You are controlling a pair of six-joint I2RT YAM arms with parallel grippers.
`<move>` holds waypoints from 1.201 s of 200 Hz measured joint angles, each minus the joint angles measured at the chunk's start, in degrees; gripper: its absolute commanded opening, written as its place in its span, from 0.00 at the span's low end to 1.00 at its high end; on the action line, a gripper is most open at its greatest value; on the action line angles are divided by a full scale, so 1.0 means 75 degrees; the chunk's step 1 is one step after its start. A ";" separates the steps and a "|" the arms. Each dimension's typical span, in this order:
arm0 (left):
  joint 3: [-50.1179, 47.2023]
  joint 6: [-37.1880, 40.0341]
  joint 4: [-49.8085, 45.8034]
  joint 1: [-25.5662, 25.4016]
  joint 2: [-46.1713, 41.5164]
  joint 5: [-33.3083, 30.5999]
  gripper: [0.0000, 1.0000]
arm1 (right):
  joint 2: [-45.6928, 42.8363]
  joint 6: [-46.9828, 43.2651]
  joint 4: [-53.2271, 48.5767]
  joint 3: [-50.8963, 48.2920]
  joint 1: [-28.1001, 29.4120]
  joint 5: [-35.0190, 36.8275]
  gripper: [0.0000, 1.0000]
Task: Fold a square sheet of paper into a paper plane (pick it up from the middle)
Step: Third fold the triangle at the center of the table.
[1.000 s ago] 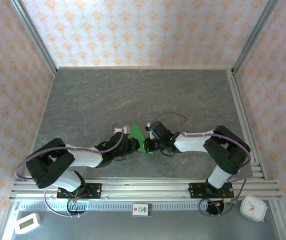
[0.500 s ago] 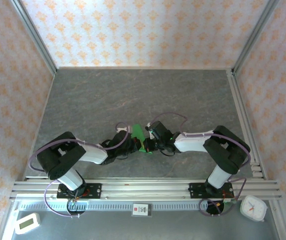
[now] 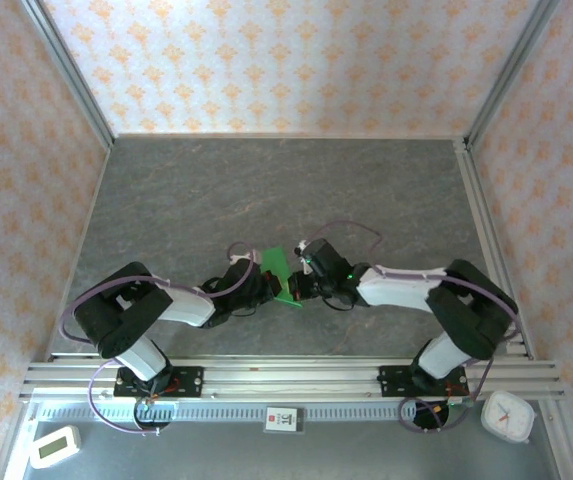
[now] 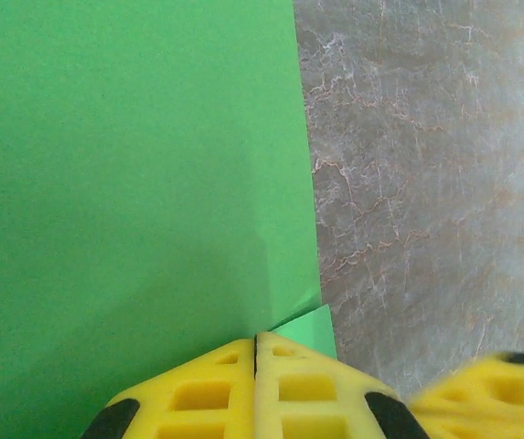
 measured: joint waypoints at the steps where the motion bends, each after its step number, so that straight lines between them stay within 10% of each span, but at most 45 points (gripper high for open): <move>1: 0.0000 -0.0003 0.0000 0.0000 0.0000 0.0000 0.00 | -0.0020 0.0006 0.0006 -0.0006 0.0003 0.0000 0.00; 240: 0.0067 0.0000 0.0175 0.0227 0.0169 -0.0178 0.00 | 0.0522 0.1250 0.2267 -0.1437 0.0510 0.0143 0.00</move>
